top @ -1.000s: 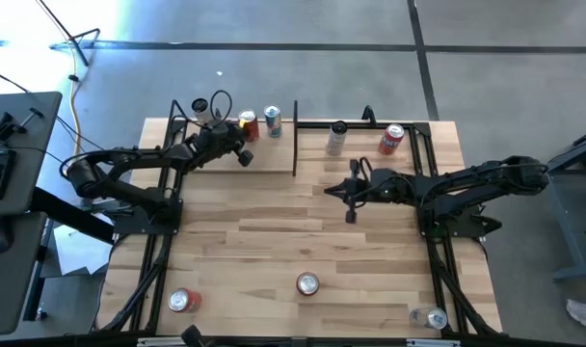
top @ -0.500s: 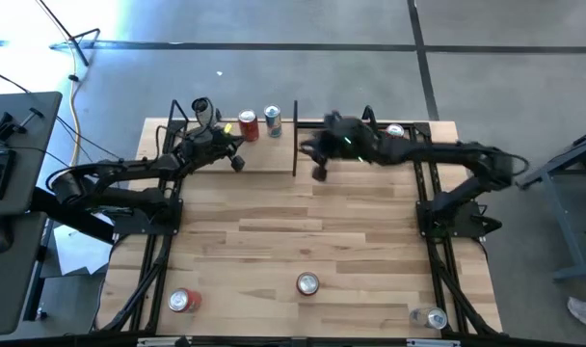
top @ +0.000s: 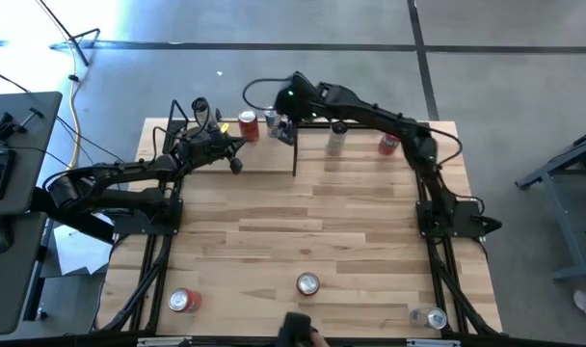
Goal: Place canned beverage on shelf
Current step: Adjust the blue soda can on the shelf
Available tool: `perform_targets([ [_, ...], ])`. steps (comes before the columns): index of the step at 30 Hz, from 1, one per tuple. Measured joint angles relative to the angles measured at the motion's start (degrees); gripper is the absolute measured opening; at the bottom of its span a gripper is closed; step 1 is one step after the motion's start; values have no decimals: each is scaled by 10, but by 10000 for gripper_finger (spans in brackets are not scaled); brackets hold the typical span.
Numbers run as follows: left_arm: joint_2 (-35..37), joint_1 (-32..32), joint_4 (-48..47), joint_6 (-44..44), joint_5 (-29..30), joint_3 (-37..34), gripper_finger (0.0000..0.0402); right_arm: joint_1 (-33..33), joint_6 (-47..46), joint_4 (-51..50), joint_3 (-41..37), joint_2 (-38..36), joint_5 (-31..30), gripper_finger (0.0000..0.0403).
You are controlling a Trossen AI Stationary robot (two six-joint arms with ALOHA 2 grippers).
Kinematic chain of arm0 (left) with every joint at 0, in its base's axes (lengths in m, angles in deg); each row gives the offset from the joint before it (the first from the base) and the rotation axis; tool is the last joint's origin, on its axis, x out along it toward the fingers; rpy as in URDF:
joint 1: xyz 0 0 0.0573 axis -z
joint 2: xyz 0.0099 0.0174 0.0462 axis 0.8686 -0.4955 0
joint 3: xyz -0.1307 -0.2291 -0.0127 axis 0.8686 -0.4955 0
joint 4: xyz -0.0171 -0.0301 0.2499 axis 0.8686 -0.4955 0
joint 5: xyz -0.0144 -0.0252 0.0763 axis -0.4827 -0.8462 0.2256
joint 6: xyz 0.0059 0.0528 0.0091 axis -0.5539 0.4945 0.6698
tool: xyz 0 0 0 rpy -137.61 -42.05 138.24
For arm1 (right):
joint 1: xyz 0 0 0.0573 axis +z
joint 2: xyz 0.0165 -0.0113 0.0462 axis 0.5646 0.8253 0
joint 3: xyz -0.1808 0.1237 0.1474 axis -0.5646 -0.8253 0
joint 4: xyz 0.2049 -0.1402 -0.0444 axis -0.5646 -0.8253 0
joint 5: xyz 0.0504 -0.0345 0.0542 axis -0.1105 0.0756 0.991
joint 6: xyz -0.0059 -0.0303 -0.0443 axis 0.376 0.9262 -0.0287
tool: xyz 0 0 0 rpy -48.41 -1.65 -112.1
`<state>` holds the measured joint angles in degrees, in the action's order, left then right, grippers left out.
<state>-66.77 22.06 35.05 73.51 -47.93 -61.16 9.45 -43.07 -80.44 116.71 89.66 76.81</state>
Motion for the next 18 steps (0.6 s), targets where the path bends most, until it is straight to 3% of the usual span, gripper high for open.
perform_targets([
  [4, 0, 0, 0, 11, 0, 0, 0, -6, -15, 5, 84, 53, 0, 266],
  [6, 0, 0, 0, 15, 0, 0, 0, -7, -26, 52, 60, 50, 1, 276],
  [18, -1, 0, 4, 16, 1, 0, 0, -33, -32, 67, 45, 47, -5, 291],
])
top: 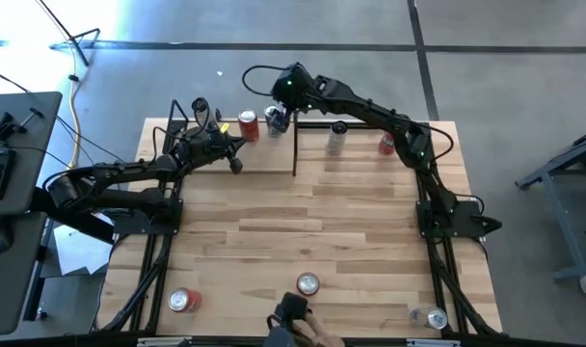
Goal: Place canned beverage on shelf
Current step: Adjust the blue soda can on the shelf
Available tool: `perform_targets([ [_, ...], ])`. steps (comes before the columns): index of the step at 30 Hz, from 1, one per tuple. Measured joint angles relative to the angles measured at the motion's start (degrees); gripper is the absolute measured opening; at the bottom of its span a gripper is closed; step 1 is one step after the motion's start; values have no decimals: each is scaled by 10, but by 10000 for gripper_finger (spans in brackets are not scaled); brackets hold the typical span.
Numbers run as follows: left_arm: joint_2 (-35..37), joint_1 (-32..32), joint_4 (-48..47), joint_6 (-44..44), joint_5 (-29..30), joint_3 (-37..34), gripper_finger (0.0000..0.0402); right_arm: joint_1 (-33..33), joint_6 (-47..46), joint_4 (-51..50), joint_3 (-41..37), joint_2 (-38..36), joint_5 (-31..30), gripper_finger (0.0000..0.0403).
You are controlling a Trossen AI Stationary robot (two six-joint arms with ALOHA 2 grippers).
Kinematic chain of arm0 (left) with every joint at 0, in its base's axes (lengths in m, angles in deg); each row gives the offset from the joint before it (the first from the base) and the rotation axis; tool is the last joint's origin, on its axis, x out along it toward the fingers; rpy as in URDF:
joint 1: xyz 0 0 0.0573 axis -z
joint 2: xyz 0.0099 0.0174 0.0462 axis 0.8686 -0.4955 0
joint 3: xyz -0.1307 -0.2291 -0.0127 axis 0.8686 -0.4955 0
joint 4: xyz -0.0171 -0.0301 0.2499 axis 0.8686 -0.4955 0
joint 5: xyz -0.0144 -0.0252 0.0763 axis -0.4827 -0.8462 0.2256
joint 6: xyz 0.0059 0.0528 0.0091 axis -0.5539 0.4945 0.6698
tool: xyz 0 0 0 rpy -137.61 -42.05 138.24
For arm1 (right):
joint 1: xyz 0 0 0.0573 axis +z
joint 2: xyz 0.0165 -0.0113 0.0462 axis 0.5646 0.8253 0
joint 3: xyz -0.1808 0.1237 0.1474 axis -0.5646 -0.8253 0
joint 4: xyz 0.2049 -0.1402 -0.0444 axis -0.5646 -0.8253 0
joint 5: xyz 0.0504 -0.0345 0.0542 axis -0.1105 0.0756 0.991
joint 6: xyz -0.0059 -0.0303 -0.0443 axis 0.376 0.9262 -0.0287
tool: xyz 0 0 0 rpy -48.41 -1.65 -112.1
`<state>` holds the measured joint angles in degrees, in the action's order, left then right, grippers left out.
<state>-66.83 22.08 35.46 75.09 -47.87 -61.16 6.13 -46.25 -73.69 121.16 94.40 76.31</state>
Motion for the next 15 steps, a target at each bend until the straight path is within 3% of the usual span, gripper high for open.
perform_targets([
  [15, 0, 0, -2, 2, 0, 0, 0, 1, 2, 38, 0, 47, -14, 291],
])
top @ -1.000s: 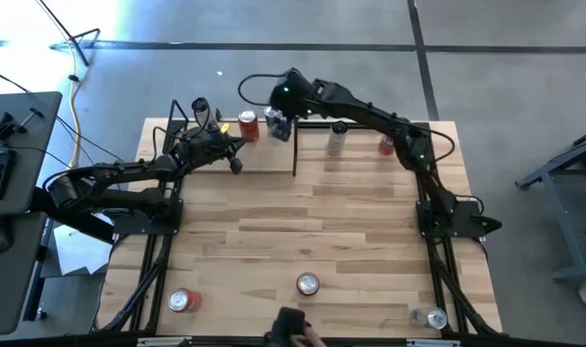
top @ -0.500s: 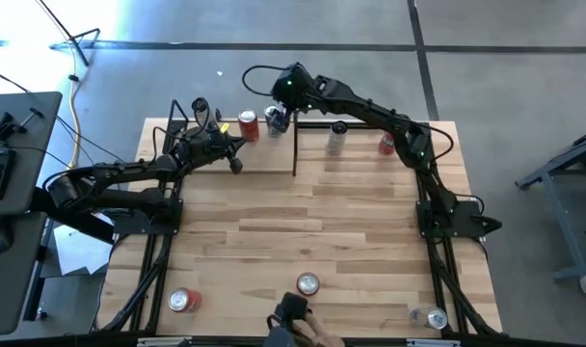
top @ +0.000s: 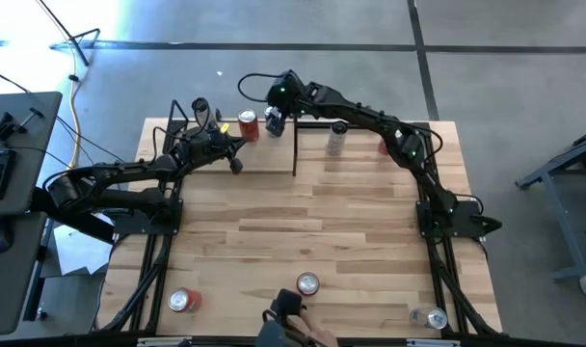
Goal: Place canned beverage on shelf
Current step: Adjust the blue soda can on the shelf
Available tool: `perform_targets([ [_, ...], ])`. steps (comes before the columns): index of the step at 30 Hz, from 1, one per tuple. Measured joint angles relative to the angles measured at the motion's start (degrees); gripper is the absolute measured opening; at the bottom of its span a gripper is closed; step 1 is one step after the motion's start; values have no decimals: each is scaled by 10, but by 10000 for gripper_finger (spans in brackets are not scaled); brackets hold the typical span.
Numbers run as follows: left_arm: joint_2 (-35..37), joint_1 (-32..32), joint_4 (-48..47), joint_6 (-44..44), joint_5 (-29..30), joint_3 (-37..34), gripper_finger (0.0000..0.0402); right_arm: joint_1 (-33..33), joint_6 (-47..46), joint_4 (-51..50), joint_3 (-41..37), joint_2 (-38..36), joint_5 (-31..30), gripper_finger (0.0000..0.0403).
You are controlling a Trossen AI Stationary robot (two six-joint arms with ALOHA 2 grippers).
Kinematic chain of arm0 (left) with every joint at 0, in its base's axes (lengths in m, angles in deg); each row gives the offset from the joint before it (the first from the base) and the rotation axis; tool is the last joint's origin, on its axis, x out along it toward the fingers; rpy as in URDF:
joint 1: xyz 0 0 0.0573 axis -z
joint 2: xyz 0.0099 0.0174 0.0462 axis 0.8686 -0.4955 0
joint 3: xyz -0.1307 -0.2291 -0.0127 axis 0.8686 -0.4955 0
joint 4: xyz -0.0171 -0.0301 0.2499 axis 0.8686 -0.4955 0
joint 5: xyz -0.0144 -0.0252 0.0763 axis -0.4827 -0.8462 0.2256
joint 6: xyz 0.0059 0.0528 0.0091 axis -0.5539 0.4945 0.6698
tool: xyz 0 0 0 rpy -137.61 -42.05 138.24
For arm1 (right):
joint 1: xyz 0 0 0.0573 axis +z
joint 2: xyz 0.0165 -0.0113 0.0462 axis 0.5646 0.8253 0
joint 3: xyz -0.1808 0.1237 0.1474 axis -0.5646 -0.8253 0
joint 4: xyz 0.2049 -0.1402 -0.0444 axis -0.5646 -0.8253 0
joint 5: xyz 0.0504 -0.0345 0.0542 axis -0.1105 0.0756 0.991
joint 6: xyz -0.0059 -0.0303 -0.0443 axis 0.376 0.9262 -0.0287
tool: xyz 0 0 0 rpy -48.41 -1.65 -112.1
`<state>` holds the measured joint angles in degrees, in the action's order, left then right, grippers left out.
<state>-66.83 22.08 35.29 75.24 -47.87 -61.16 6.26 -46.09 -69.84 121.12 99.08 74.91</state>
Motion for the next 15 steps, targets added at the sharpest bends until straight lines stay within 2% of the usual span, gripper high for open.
perform_targets([
  [15, 0, 0, -2, -2, 0, 0, 0, -4, -21, -1, 0, 21, -2, 291],
])
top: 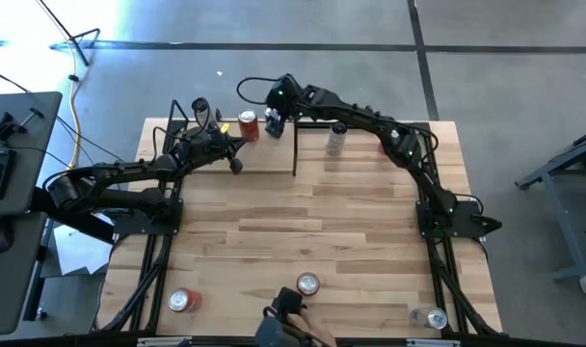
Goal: Place canned beverage on shelf
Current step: Adjust the blue soda can on the shelf
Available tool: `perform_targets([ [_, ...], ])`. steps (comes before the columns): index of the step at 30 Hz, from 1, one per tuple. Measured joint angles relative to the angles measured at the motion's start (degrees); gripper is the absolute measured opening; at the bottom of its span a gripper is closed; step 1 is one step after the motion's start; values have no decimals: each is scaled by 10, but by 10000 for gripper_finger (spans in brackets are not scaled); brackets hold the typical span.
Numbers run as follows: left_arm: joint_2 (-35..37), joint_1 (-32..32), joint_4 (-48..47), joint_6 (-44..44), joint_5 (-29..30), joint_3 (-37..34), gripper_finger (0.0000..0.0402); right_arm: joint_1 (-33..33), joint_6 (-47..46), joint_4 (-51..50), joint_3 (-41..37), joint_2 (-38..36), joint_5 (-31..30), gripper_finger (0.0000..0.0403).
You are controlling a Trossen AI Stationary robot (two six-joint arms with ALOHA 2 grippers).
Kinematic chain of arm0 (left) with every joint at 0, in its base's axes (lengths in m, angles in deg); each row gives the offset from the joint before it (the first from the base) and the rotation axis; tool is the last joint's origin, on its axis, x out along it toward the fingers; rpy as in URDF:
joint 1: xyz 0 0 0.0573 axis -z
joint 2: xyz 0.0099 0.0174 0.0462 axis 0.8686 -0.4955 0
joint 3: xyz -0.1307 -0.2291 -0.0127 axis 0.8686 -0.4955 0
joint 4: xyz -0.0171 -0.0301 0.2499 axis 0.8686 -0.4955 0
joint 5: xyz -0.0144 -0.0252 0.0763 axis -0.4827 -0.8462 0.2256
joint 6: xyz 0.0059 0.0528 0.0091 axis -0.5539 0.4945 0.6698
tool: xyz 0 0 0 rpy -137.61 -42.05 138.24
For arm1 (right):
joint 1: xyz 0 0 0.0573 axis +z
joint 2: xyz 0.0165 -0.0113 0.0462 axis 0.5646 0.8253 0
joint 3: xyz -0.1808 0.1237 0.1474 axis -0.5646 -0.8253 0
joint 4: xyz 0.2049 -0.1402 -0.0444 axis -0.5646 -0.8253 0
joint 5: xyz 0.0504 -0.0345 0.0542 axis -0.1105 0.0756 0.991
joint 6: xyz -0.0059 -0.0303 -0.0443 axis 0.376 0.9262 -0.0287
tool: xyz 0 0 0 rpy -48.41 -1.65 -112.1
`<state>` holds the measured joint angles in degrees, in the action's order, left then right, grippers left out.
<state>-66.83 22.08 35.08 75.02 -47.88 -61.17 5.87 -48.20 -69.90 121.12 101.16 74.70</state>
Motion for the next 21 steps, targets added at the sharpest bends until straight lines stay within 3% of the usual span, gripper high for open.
perform_targets([
  [7, 0, 0, -3, 0, 0, 0, 1, 0, -3, 5, 0, 4, 1, 287],
  [16, 0, 0, -15, 9, 0, 0, 1, 0, -3, 15, 0, 10, 13, 214],
  [21, 0, 0, -17, 9, 0, 0, 1, 0, -2, 7, 0, 5, 13, 214],
])
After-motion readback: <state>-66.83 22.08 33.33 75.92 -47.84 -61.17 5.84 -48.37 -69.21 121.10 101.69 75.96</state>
